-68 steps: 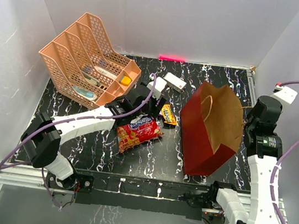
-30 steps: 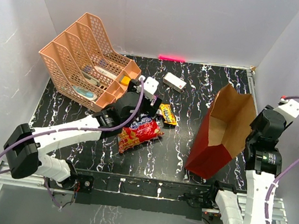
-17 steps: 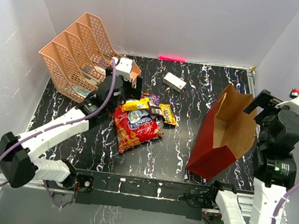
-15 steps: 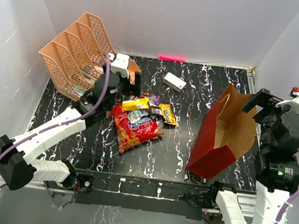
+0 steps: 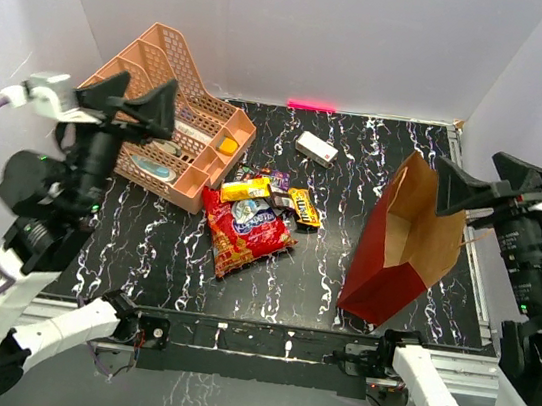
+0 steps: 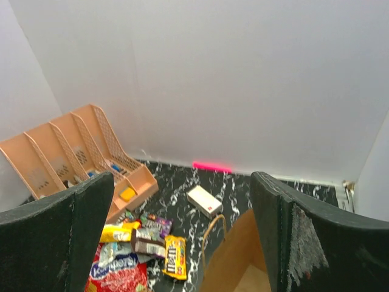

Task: Take the snacks out of the paper bag
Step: Reset both arms

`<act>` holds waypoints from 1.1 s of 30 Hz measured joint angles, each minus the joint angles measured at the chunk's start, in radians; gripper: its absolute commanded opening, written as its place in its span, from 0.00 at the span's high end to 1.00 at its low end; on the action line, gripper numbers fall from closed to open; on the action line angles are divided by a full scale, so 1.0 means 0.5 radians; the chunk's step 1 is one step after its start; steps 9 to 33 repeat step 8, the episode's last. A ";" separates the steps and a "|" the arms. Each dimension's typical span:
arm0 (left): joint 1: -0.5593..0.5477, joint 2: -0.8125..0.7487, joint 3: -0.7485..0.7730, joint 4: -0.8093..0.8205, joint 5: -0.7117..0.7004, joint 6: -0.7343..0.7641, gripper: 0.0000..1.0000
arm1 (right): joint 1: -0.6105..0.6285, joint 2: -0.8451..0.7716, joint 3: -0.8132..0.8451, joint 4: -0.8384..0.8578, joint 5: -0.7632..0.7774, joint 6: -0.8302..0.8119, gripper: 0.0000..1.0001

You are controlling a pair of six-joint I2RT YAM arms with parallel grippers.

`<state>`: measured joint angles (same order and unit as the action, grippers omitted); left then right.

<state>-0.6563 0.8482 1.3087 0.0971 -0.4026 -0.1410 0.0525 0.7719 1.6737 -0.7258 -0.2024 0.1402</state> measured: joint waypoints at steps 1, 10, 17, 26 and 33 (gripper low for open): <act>0.000 -0.056 0.000 0.031 0.008 0.016 0.02 | 0.000 -0.022 0.012 0.020 -0.006 0.005 0.02; 0.000 -0.175 0.002 0.031 0.037 0.114 0.02 | 0.000 -0.032 0.033 0.147 0.025 0.085 0.02; 0.000 -0.175 0.002 0.031 0.037 0.114 0.02 | 0.000 -0.032 0.033 0.147 0.025 0.085 0.02; 0.000 -0.175 0.002 0.031 0.037 0.114 0.02 | 0.000 -0.032 0.033 0.147 0.025 0.085 0.02; 0.000 -0.175 0.002 0.031 0.037 0.114 0.02 | 0.000 -0.032 0.033 0.147 0.025 0.085 0.02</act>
